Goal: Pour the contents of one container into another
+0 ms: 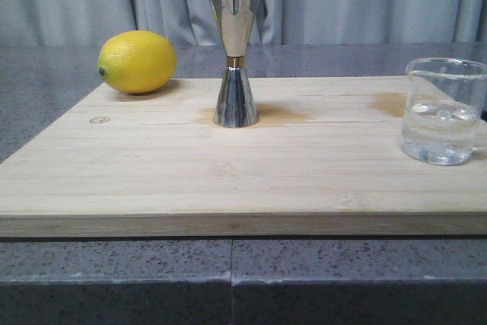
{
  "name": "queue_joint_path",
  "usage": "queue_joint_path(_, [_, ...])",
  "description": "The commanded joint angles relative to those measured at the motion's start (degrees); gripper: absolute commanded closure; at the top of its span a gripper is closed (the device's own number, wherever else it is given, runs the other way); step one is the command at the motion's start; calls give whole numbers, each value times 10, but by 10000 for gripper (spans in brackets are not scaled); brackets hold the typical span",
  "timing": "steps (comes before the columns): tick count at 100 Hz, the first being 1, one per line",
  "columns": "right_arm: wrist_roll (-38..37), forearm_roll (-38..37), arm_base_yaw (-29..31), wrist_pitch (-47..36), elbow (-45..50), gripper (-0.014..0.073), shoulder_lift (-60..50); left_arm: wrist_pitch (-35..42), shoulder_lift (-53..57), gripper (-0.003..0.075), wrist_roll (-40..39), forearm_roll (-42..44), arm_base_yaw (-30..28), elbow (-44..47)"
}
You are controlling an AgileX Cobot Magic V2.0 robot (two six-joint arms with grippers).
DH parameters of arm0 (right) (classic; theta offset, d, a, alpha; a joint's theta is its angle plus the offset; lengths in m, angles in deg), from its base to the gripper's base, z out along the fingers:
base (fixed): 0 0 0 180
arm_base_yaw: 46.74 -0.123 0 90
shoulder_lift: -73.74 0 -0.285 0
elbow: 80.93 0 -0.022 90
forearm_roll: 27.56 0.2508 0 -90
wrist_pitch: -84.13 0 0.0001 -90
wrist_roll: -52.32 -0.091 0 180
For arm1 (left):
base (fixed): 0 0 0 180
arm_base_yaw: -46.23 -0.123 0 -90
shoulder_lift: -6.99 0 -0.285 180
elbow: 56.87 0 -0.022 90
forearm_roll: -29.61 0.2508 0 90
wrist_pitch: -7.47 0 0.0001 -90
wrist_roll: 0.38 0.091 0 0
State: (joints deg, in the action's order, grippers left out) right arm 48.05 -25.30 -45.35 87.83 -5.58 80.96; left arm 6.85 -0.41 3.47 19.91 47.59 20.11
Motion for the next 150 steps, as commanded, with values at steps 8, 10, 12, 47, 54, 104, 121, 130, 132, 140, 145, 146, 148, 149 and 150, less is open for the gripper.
queue_joint_path(8, [2, -12, 1, 37, -99, 666, 23, 12, -7, 739, -7, -29, 2, -71])
queue_joint_path(10, [2, -17, 1, 47, -111, 666, 31, 1, -12, 739, -7, -29, 2, -82])
queue_joint_path(12, [2, -23, 1, 56, -119, 666, 39, -11, -18, 739, -7, -29, 2, -90])
queue_joint_path(47, [79, -34, 1, 127, -274, 666, 190, -152, -160, 739, 17, -15, 2, -278])
queue_joint_path(54, [78, -34, 1, 123, -282, 666, 207, -138, -176, 739, 17, -15, 2, -291])
queue_joint_path(104, [78, -26, 1, 122, -283, 666, 216, -112, -184, 739, 17, -15, 2, -293])
queue_joint_path(121, [78, -26, 1, 122, -282, 665, 216, -113, -184, 739, 17, -15, 2, -293])
queue_joint_path(130, [76, -26, 2, 122, -282, 643, 216, -115, -184, 734, 17, -13, 2, -293])
queue_joint_path(132, [76, -26, 3, 122, -282, 622, 216, -115, -184, 724, 17, -9, 1, -293])
queue_joint_path(140, [76, -27, 3, 119, -282, 473, 217, -117, -184, 625, 17, 7, 1, -293])
queue_joint_path(145, [76, -27, 3, 119, -282, 346, 217, -117, -184, 518, 17, 19, 1, -293])
queue_joint_path(146, [76, -27, 3, 119, -282, 309, 217, -117, -184, 483, 17, 22, 1, -293])
queue_joint_path(148, [76, -27, 3, 119, -282, 274, 217, -117, -184, 431, 17, 23, 1, -293])
queue_joint_path(149, [76, -27, 3, 119, -282, 241, 217, -117, -184, 414, 17, 23, 1, -293])
queue_joint_path(150, [76, -27, 3, 119, -282, 225, 217, -117, -184, 380, 17, 23, 1, -293])
